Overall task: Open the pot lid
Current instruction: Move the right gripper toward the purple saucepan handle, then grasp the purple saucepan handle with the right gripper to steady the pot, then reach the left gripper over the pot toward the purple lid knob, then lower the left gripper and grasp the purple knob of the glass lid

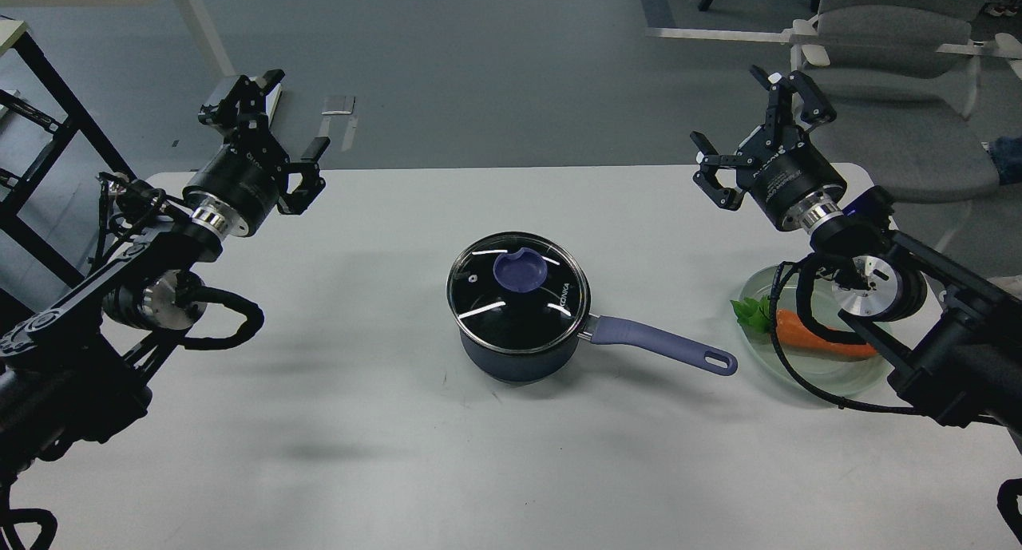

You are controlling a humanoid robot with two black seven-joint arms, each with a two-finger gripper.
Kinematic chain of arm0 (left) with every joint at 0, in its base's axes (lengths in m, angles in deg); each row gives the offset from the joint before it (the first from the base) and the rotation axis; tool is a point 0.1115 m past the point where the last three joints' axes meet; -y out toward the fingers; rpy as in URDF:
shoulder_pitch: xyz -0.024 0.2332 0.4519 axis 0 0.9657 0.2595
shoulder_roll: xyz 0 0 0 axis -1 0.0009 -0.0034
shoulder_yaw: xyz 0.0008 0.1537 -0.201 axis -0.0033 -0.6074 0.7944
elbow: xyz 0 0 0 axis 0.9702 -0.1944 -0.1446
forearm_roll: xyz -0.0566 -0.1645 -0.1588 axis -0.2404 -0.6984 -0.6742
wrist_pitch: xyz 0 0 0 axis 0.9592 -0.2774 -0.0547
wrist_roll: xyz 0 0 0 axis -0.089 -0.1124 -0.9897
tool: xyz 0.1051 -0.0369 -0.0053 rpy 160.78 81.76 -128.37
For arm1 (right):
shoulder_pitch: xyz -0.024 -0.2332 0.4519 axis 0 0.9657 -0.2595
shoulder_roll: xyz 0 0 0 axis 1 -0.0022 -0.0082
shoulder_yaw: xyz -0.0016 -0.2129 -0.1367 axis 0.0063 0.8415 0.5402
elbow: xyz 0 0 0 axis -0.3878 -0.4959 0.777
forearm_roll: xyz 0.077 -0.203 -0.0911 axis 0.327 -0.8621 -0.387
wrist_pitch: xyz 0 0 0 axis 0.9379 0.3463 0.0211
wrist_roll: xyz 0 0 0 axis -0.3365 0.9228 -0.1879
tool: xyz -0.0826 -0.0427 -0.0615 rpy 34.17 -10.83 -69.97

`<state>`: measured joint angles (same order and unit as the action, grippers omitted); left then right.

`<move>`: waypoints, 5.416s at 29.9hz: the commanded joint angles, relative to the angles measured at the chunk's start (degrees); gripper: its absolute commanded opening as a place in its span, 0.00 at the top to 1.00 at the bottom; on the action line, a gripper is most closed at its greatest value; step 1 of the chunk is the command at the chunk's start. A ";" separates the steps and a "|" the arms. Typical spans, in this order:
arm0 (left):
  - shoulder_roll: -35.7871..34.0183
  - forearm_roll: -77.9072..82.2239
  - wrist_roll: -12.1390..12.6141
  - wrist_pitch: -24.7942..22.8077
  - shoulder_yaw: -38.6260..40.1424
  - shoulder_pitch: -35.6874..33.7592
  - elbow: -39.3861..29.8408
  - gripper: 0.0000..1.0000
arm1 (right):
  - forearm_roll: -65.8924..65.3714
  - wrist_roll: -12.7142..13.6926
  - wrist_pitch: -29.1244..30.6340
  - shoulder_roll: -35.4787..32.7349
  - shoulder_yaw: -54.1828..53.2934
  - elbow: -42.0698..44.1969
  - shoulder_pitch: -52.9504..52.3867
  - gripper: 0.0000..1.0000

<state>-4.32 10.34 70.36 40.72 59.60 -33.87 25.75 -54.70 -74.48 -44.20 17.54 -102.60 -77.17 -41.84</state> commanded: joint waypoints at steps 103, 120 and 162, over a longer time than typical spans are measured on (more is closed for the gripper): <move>-4.34 2.47 -0.73 -1.88 -4.72 -3.81 -2.66 0.01 | -119.43 -10.58 6.79 -16.59 46.64 -24.59 -29.57 0.65; -4.96 44.27 -4.49 -6.19 -5.60 -9.26 -10.73 0.01 | -119.26 -10.58 6.70 -16.67 46.46 -24.59 -29.48 0.72; 3.39 100.74 -11.59 7.52 -38.03 -22.45 -5.13 0.01 | -119.17 -10.58 6.61 -16.94 45.85 -24.59 -28.87 0.71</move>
<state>-1.64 111.07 58.77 48.09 21.59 -56.90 19.24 -173.95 -85.07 -37.58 0.72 -56.74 -101.76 -70.68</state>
